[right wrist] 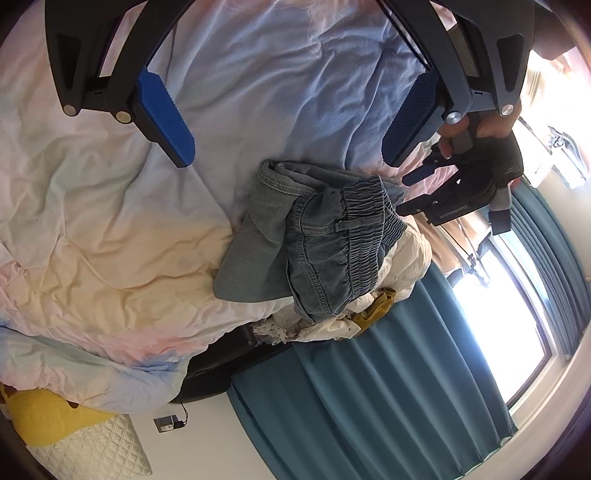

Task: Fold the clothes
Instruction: 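Lift the jeans by the waistband with the left tool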

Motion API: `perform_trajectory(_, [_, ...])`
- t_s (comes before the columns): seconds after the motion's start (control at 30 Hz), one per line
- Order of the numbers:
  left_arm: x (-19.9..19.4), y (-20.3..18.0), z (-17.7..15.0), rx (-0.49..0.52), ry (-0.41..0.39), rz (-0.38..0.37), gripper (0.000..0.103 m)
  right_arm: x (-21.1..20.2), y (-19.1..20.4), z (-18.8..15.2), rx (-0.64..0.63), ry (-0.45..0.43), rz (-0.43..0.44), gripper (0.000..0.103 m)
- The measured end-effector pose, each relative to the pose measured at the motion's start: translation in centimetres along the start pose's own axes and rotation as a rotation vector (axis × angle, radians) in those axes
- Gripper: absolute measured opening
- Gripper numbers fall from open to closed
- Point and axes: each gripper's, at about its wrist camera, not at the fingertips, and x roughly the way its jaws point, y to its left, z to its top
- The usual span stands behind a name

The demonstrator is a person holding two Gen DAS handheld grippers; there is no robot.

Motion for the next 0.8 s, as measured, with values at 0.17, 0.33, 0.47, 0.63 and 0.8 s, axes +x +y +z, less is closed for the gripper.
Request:
perform_trajectory(0.17, [2.7, -0.9, 0.3, -0.012, 0.054, -0.093, 0.051, 1.0, 0.3, -0.3, -0.008, 0.019, 0.01, 0.103])
perform_trajectory(0.33, [1.7, -3.8, 0.2, 0.072, 0.032, -0.06, 0.015, 1.3, 1.5, -0.8, -0.076, 0.011, 0.026, 0.103])
perform_trajectory(0.47, [-2.0, -6.7, -0.1, 0.212, -0.004, -0.023, 0.013, 1.3, 2.7, -1.3, -0.132, 0.002, 0.004, 0.103])
perform_trajectory(0.63, [-8.1, -8.3, -1.7, 0.379, -0.039, 0.032, 0.012, 0.4, 5.1, -2.5, -0.258, -0.028, -0.032, 0.103])
perform_trajectory(0.8, [-16.1, -6.6, -3.9, 0.415, -0.09, 0.096, 0.012, -1.1, 6.8, -3.2, -0.319, -0.07, -0.027, 0.103])
